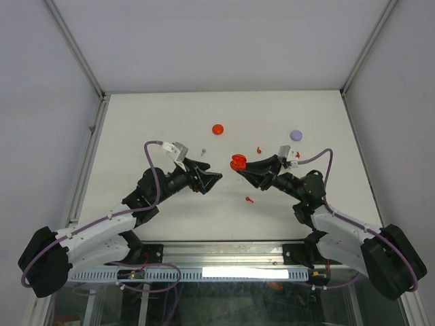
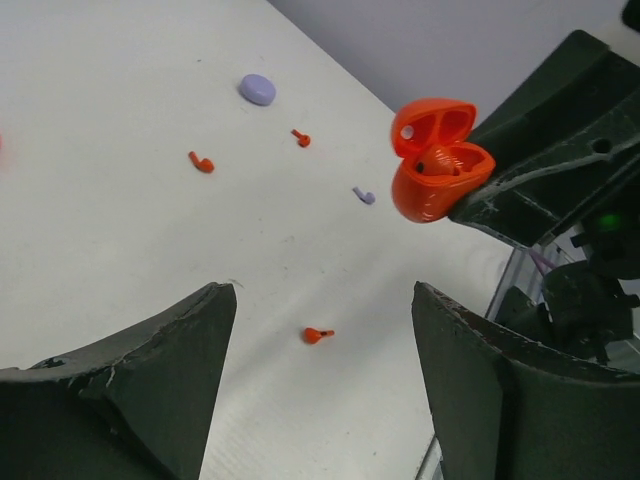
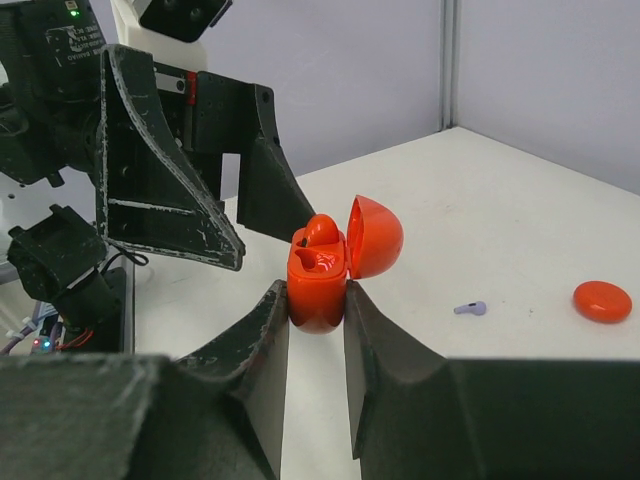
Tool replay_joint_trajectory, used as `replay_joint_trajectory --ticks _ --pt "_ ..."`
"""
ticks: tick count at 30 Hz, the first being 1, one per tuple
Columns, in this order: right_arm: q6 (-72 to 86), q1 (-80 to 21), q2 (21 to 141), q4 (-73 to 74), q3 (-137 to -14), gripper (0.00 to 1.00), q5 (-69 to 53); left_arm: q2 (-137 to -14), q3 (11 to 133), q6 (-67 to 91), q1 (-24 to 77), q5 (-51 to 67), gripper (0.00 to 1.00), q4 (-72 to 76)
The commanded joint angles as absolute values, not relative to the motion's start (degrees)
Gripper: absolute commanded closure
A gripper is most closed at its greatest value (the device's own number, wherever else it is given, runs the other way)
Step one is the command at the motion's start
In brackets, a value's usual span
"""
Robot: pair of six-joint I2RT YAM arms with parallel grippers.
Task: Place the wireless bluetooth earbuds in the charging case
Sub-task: Pick up the earbud from the center of the board.
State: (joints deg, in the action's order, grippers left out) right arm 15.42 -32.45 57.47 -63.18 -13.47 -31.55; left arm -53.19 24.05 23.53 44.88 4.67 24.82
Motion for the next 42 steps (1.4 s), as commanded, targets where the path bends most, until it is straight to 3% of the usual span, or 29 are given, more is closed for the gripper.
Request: replay_joint_trajectory --ticks 1,8,17,32,42 --pt "17.20 -31.74 55.71 -63.28 -14.69 1.00 -34.53 -55.20 23.10 25.00 44.48 13.46 0.28 36.89" --pt "11.73 -31.55 48.08 -51.82 -14.70 1.00 -28.24 -64.25 23.81 27.97 45.50 12.40 0.27 36.02" --pt "5.73 -31.55 35.37 -32.00 -15.48 1.00 -11.51 -77.60 33.43 32.20 56.93 -7.24 0.28 23.27" --pt "3.28 -31.57 25.87 -24.80 -14.82 1.00 0.40 -101.85 59.94 43.37 67.63 -29.09 0.27 -7.47" --pt "3.19 -31.58 25.41 -24.58 -14.79 1.00 0.40 -110.62 70.97 42.23 72.17 -35.58 0.36 -19.72"
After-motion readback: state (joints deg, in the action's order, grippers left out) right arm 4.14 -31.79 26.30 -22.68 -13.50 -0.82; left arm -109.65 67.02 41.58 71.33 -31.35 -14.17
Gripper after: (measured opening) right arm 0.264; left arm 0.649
